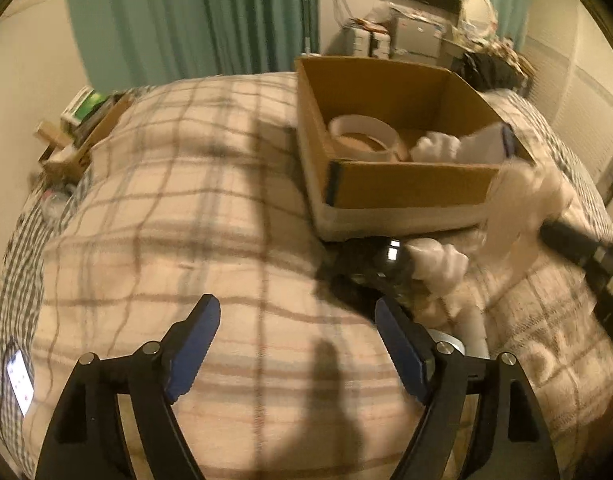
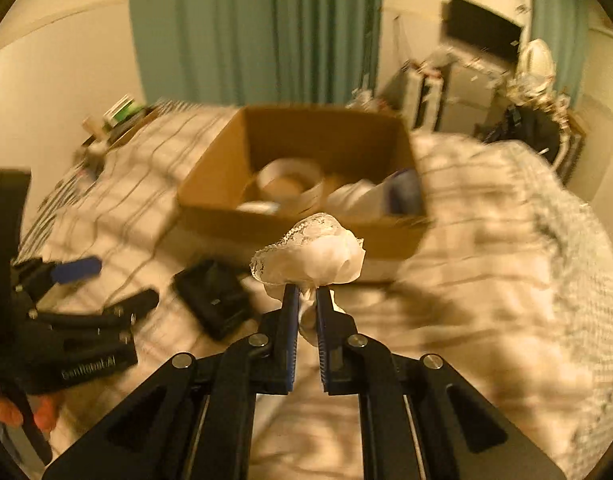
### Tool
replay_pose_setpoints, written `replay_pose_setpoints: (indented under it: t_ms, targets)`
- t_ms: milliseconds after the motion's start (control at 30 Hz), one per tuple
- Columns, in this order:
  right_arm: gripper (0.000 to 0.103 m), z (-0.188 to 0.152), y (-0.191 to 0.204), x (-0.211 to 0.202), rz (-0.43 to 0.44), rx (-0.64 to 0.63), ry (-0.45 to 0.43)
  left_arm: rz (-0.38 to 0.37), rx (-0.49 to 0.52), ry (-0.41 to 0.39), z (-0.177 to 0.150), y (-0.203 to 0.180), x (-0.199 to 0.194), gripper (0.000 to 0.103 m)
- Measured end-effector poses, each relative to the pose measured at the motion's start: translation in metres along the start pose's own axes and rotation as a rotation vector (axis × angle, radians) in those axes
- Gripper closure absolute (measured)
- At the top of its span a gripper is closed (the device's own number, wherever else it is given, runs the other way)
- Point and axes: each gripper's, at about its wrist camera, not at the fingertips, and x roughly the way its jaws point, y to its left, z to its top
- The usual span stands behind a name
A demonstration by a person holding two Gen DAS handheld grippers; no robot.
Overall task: Organize objects
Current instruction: 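Grasp the white lacy item with the right tool while the left tool holds the black object, then carry both items over the box and release them inside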
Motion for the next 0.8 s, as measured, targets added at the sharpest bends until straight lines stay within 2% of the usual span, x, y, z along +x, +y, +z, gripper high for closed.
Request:
replay_pose_setpoints:
  t_ms: [233, 433, 533, 667, 800]
  targets:
    - [0.095, 0.000, -0.027, 0.008, 0.002, 0.070, 0.006, -0.026, 0.115, 0.062, 0.011, -0.044, 0.035, 0.020]
    - [0.095, -0.008, -0.043, 0.016, 0.031, 0.136, 0.039, 0.033, 0.130, 0.133, 0.012, -0.061, 0.079, 0.020]
    - [0.095, -0.010, -0.044, 0.017, 0.032, 0.140, 0.043, 0.051, 0.157, 0.140, 0.011, -0.066, 0.088, 0.020]
    - [0.095, -0.011, -0.038, 0.016, 0.018, 0.125, 0.044, 0.030, 0.134, 0.133, 0.011, -0.061, 0.086, 0.021]
    - [0.095, -0.012, -0.035, 0.009, 0.025, 0.120, 0.041, -0.046, 0.107, 0.131, 0.008, -0.054, 0.072, 0.022]
